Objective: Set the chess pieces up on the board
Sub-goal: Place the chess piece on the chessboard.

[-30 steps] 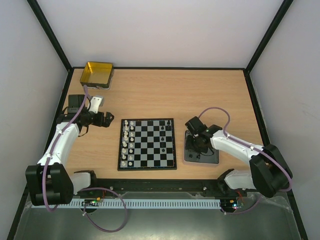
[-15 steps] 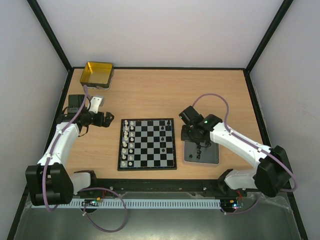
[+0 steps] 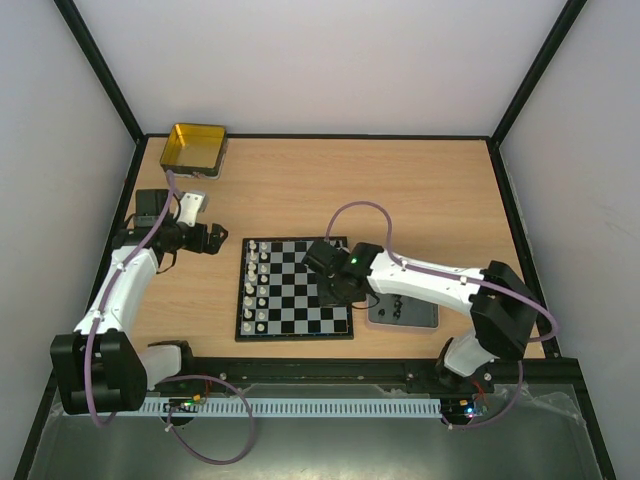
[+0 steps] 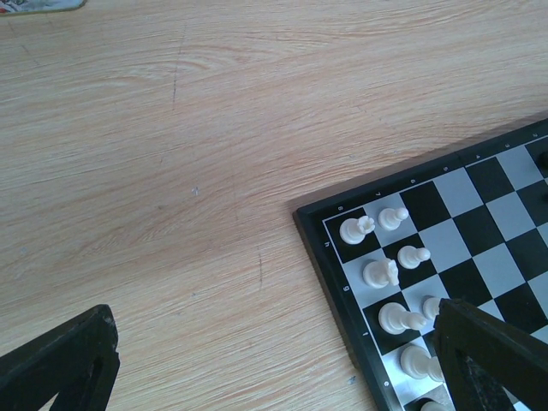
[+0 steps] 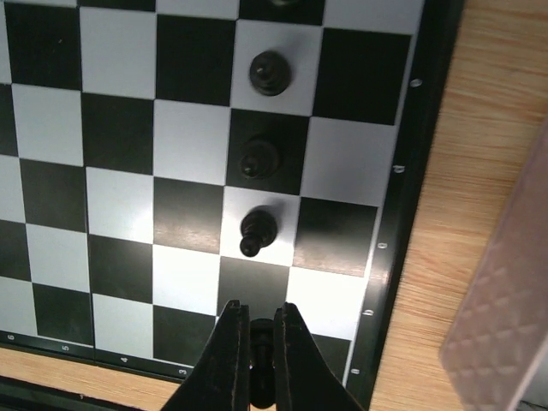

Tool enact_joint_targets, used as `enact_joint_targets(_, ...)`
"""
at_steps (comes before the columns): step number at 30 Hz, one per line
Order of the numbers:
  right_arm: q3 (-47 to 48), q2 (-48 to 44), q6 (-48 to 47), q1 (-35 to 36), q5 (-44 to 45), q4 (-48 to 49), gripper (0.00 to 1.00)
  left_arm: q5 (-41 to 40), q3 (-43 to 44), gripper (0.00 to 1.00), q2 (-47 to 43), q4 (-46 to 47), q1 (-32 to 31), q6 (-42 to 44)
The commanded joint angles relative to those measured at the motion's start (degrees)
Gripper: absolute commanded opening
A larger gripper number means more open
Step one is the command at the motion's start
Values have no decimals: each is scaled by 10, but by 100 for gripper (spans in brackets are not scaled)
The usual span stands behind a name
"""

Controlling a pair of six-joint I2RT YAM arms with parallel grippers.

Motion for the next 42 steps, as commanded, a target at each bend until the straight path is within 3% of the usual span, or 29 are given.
enact_joint_targets(1, 4, 17, 20, 21, -10, 18, 2, 6, 1, 99, -10, 1, 3, -3)
enact_joint_targets(31, -32, 72, 22, 35, -23, 65, 4, 3, -3, 99, -15, 5, 3, -2)
enact_joint_targets(42, -30, 78, 21, 35, -24, 68, 9, 4, -4, 100, -17, 5, 3, -1)
